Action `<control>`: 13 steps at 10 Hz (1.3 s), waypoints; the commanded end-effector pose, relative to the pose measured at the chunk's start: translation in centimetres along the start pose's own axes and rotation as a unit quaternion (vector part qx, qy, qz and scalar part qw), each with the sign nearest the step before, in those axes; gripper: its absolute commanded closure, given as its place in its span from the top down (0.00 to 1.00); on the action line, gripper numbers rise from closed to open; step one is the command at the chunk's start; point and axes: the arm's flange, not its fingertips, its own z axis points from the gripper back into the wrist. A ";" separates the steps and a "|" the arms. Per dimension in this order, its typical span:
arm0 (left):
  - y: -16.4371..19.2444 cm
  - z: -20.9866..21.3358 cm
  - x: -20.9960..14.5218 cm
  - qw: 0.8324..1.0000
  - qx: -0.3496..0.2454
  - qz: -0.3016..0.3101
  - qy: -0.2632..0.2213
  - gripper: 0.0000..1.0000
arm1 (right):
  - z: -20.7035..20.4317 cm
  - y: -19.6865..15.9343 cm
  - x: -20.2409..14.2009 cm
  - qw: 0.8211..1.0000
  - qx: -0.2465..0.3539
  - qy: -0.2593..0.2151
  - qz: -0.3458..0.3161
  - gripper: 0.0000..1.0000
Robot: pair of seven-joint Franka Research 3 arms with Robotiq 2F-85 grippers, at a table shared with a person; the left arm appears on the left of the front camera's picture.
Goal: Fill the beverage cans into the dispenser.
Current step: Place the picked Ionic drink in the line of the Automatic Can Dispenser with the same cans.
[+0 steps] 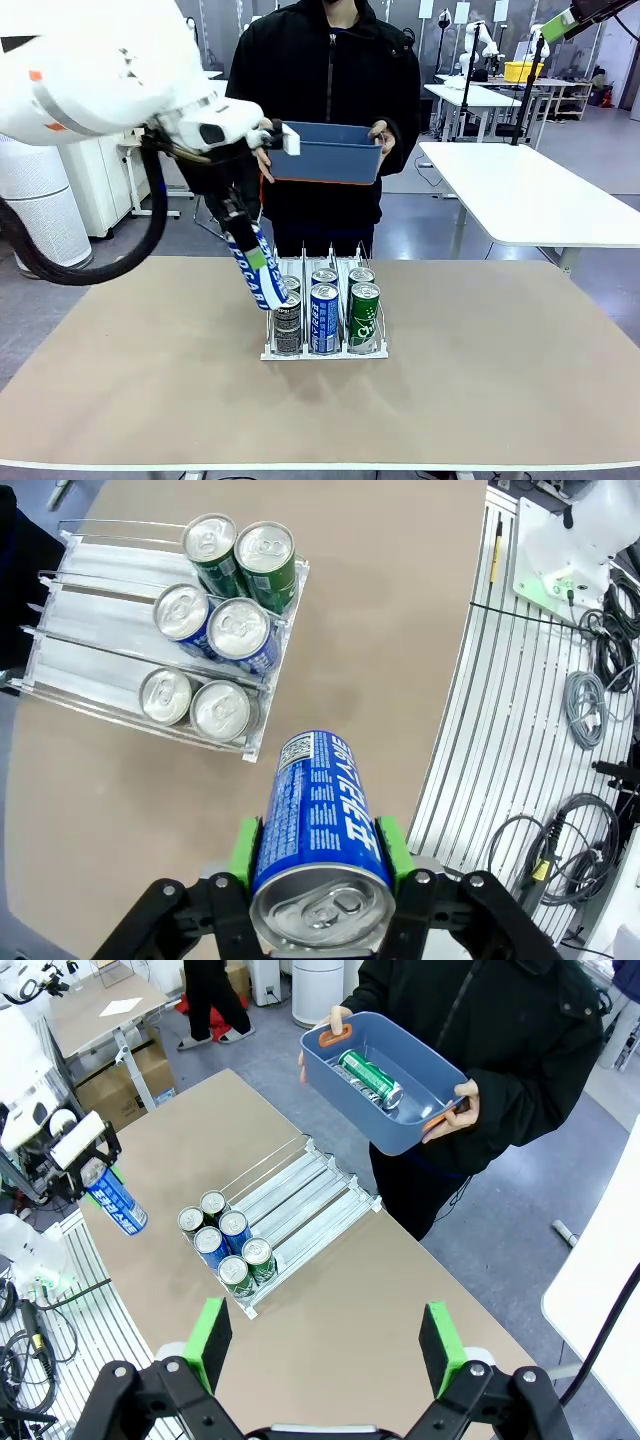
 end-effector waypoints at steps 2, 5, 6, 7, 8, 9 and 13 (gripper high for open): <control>-2.7 -2.9 3.9 0.998 0.035 -0.034 0.040 0.57 | -0.1 0.0 -0.1 1.000 -0.003 -0.003 -0.001 1.00; -5.2 -6.3 6.4 0.994 0.017 -0.090 0.064 0.57 | -0.1 0.0 -0.1 1.000 -0.003 -0.003 -0.001 1.00; -5.4 -7.1 6.9 0.992 0.008 -0.102 0.068 0.57 | -0.1 0.0 -0.1 1.000 -0.003 -0.003 -0.001 1.00; -5.5 -8.0 7.5 0.990 0.007 -0.122 0.071 0.57 | -0.1 0.0 -0.1 1.000 -0.003 -0.003 -0.001 1.00; -5.4 -8.7 8.0 0.987 0.010 -0.135 0.081 0.57 | -0.1 0.0 -0.1 1.000 -0.003 -0.003 -0.001 1.00; -5.4 -9.5 8.3 0.985 0.014 -0.147 0.089 0.57 | -0.1 0.0 -0.1 1.000 -0.003 -0.003 -0.001 1.00; -3.7 -11.8 9.3 0.980 0.026 -0.172 0.100 0.57 | -0.1 0.0 -0.1 1.000 -0.003 -0.003 -0.001 1.00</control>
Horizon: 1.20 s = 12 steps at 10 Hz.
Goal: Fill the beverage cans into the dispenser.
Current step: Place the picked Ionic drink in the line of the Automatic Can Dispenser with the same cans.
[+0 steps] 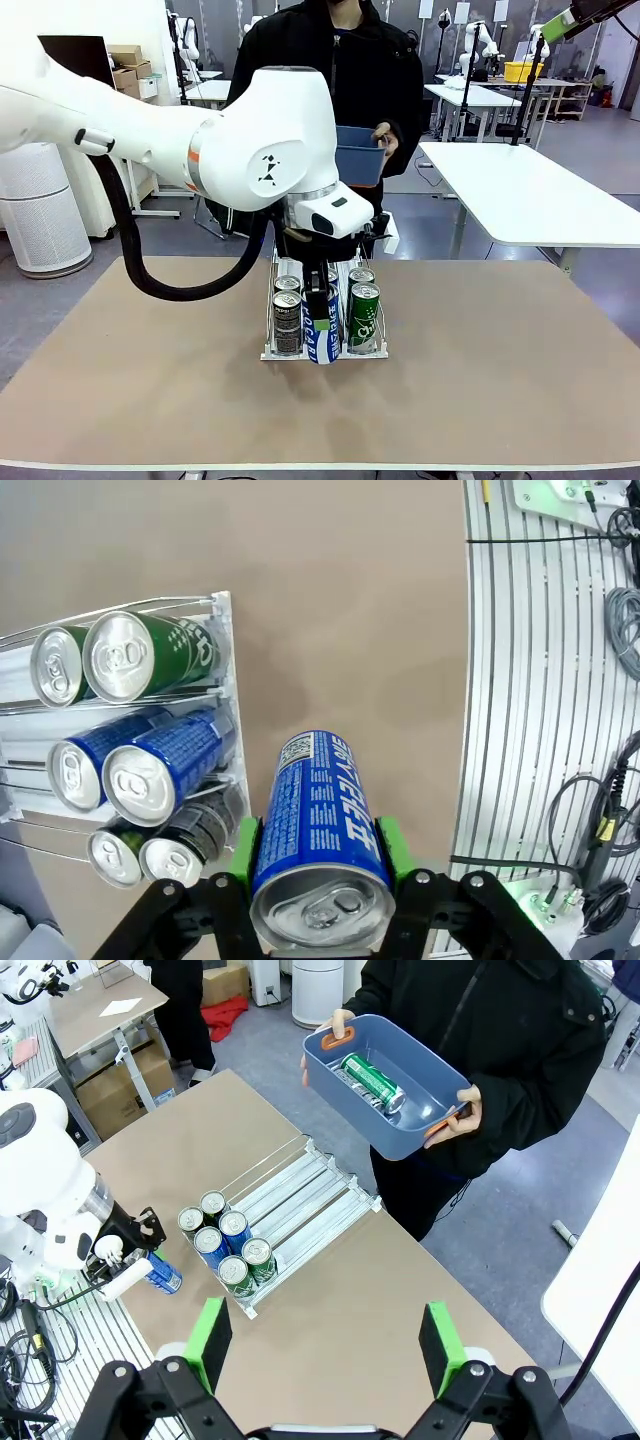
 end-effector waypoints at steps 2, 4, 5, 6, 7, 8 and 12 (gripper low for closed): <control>0.0 0.0 0.0 1.000 0.000 0.000 0.000 0.57 | -0.1 0.0 -0.1 1.000 -0.003 -0.002 -0.001 1.00; 0.0 0.0 0.0 1.000 0.000 0.000 0.000 0.57 | -0.1 0.0 -0.1 1.000 -0.003 -0.002 -0.001 1.00; 0.6 -0.4 0.3 1.000 0.000 -0.001 0.002 0.57 | -0.1 0.0 -0.1 1.000 -0.003 -0.002 -0.001 1.00; 0.8 -0.7 0.2 0.999 0.032 0.024 -0.009 0.57 | -0.1 0.0 -0.1 1.000 -0.003 -0.002 -0.001 1.00; 1.5 -1.6 0.6 0.998 0.044 0.046 -0.018 0.57 | -0.1 0.0 -0.1 1.000 -0.003 -0.002 -0.001 1.00; 2.2 -2.1 0.7 0.997 0.057 0.046 -0.015 0.57 | -0.1 0.0 -0.1 1.000 -0.003 -0.002 -0.001 1.00; 3.5 -3.6 0.3 0.996 0.080 0.048 0.005 0.57 | -0.1 0.0 -0.1 1.000 -0.003 -0.002 -0.001 1.00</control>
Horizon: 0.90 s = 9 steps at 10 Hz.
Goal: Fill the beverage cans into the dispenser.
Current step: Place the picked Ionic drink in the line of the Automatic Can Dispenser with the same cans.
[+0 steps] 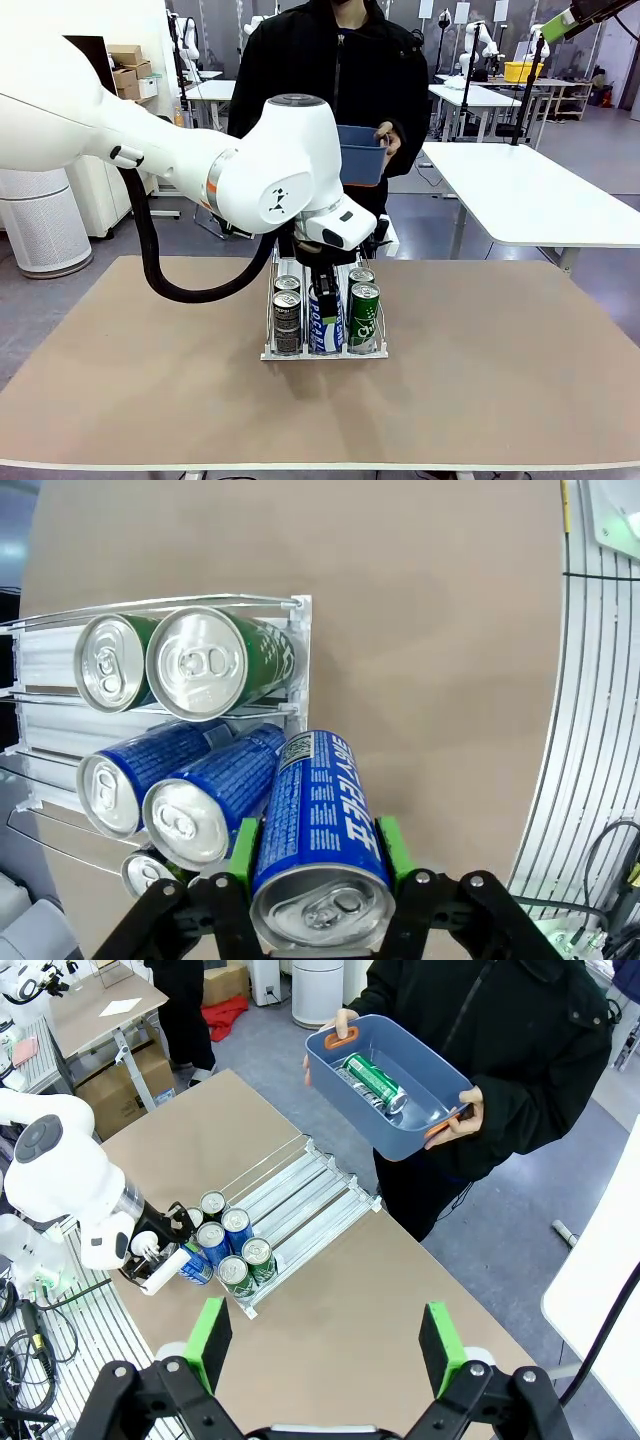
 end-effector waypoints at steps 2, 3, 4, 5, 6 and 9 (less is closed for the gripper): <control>1.7 -1.0 0.1 0.999 0.047 0.015 0.000 0.57 | -0.1 0.0 -0.1 1.000 -0.003 -0.002 -0.001 1.00; 2.5 -1.4 0.4 0.998 0.056 0.021 -0.002 0.57 | -0.1 0.0 -0.1 1.000 -0.003 -0.002 -0.001 1.00; 3.2 -1.6 0.3 0.998 0.061 0.020 -0.002 0.57 | -0.1 0.0 -0.1 1.000 -0.003 -0.002 -0.001 1.00; 4.0 -1.9 0.3 0.998 0.066 0.024 -0.003 0.57 | -0.1 0.0 -0.1 1.000 -0.003 -0.002 -0.001 1.00; 4.6 -2.3 0.2 0.997 0.068 0.030 0.003 0.57 | -0.1 0.0 -0.1 1.000 -0.003 -0.002 -0.001 1.00; 5.8 -2.4 -0.5 0.996 0.072 0.051 -0.004 0.57 | -0.1 0.0 -0.1 1.000 -0.003 -0.002 -0.001 1.00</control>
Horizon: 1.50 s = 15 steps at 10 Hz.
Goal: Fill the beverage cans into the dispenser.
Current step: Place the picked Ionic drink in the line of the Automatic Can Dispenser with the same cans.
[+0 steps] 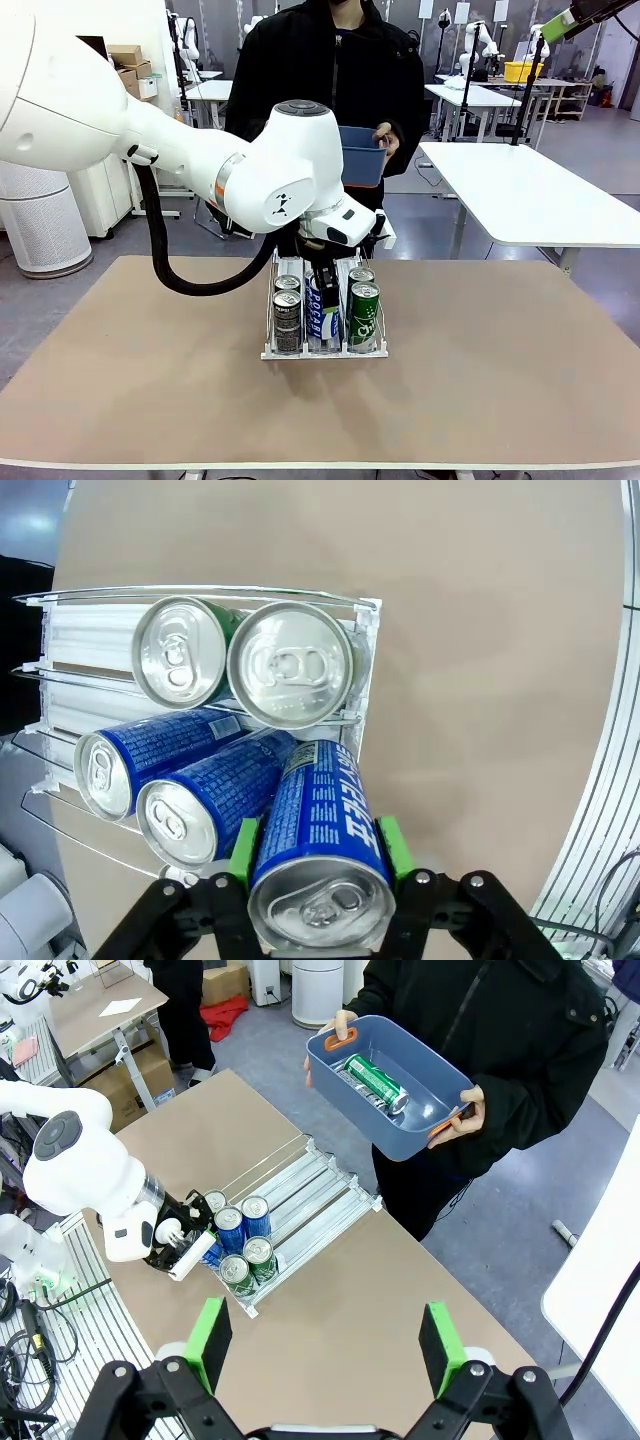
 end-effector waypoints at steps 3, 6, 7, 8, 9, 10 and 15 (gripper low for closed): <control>3.7 -0.8 -0.6 0.998 0.057 0.020 -0.016 0.57 | -0.1 0.0 -0.1 1.000 -0.003 -0.002 -0.001 1.00; 4.1 -1.8 -0.7 0.999 0.031 0.017 -0.005 0.57 | -0.1 0.0 -0.1 1.000 -0.003 -0.002 -0.001 1.00; 3.9 -2.4 -0.5 1.000 0.011 0.016 -0.002 0.57 | -0.1 0.0 -0.1 1.000 -0.003 -0.002 -0.001 1.00; 3.6 -2.9 -0.5 1.000 -0.003 0.014 -0.001 0.57 | -0.1 0.0 -0.1 1.000 -0.003 -0.002 -0.001 1.00; 3.3 -3.6 -0.5 1.000 -0.013 0.010 0.001 0.57 | -0.1 0.0 -0.1 1.000 -0.003 -0.002 -0.001 1.00; 3.1 -4.0 -0.6 1.000 -0.019 0.007 0.005 0.57 | -0.1 0.0 -0.1 1.000 -0.003 -0.002 -0.001 1.00; 2.1 -4.5 -0.3 1.000 -0.022 0.013 0.007 0.57 | -0.1 0.0 -0.1 1.000 -0.003 -0.002 -0.001 1.00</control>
